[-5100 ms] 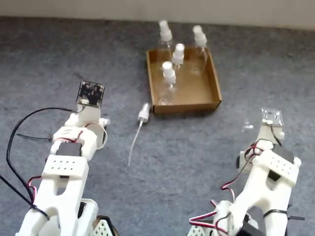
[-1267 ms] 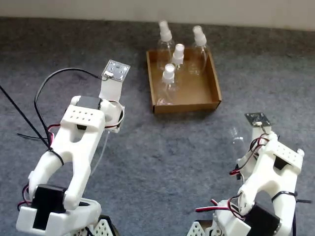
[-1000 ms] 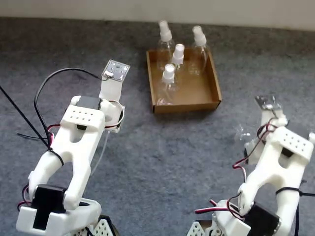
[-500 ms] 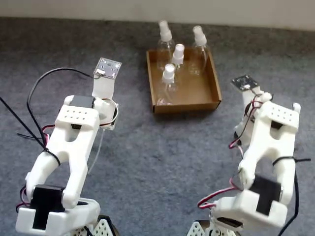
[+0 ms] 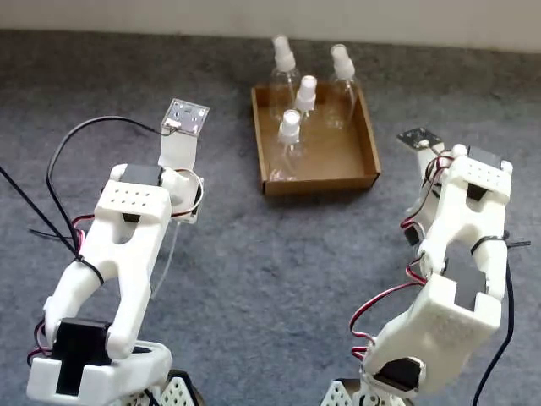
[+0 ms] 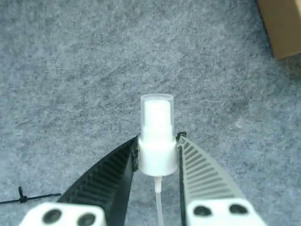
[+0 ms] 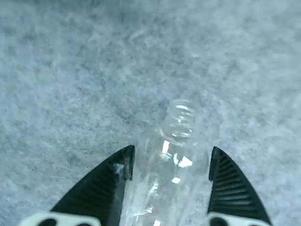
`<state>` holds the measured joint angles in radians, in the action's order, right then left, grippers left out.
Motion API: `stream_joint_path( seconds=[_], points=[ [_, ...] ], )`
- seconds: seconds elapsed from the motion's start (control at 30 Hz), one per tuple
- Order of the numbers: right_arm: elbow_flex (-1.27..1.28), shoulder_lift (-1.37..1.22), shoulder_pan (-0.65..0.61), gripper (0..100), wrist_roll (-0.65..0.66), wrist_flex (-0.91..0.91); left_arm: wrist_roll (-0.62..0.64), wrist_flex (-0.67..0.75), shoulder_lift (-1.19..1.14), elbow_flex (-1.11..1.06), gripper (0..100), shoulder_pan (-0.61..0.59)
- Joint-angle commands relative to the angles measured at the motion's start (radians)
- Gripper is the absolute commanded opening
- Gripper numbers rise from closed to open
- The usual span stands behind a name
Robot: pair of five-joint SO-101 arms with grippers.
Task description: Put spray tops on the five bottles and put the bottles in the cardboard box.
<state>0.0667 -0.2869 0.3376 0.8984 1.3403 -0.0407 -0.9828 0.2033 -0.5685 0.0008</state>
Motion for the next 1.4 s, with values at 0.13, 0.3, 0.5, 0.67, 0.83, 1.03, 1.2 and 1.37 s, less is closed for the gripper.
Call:
stream_joint_path(
  seconds=[0.13,0.3,0.5,0.67,0.83,1.03,1.2,1.37],
  points=[
    [-0.054,-0.048,0.015,19.9,0.026,0.008,0.005,0.02,0.044,0.004,6,-0.013],
    [-0.058,-0.045,0.015,15.6,0.025,0.012,0.005,0.02,0.044,-0.002,6,-0.013],
    [-0.153,0.024,0.015,0.2,-0.098,0.019,0.006,0.04,0.045,-0.013,6,-0.015],
    [-0.194,0.251,-0.044,0.5,-0.207,0.107,0.009,0.037,0.056,-0.007,6,-0.018],
    [-0.074,0.584,-0.205,0.5,-0.339,0.09,0.011,0.037,0.14,0.013,6,-0.019],
    [0.269,0.929,-0.484,0.5,-0.485,-0.119,0.008,0.037,0.378,0.038,5,-0.013],
    [0.55,1.119,-0.659,0.5,-0.497,-0.272,0.008,0.008,0.524,0.17,5,-0.013],
    [0.727,1.305,-0.743,0.5,-0.497,-0.289,0.011,-0.115,0.558,0.39,5,0.021]
  ],
)
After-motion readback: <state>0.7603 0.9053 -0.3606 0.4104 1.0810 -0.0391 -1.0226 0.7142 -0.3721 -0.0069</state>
